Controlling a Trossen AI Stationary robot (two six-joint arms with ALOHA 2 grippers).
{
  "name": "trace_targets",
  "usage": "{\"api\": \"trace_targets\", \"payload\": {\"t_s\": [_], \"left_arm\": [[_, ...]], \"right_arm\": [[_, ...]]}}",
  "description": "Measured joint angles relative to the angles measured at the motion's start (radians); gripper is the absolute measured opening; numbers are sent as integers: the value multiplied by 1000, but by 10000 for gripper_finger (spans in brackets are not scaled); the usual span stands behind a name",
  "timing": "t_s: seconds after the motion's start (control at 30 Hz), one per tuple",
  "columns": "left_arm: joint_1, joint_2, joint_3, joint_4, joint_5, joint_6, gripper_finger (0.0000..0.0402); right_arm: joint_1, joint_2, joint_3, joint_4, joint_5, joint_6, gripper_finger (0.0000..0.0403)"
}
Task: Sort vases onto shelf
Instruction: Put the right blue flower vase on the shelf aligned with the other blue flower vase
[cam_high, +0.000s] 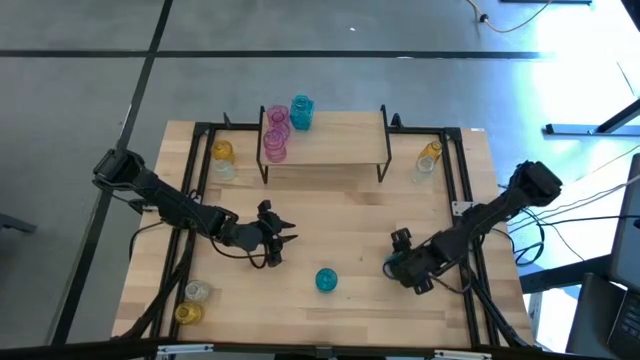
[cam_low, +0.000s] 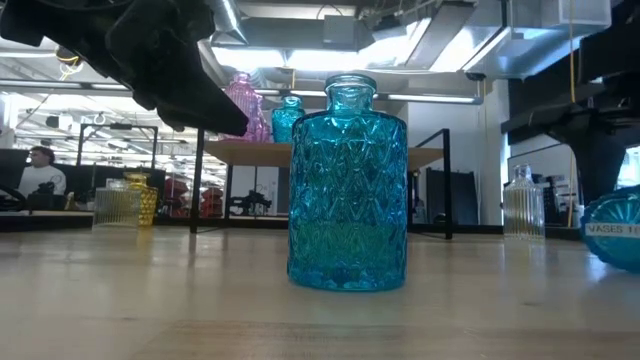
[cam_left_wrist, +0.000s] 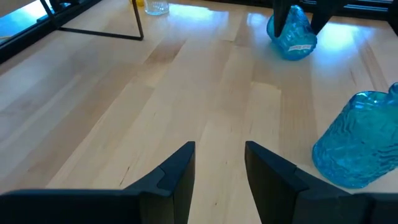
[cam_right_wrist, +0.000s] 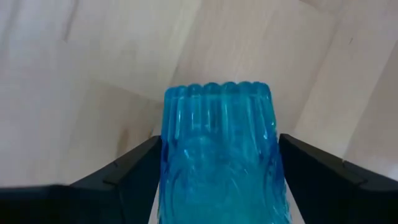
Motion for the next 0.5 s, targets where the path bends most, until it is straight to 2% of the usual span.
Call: {"api": "trace_targets", "payload": {"t_s": [0.2,0.5], "left_arm": [[0,0,0,0,0,0,133],[0,0,0,0,0,0,133]], "right_arm": [[0,25,-2,-9,30,17,296],[-18,27,-4,-39,44,147,296]]}}
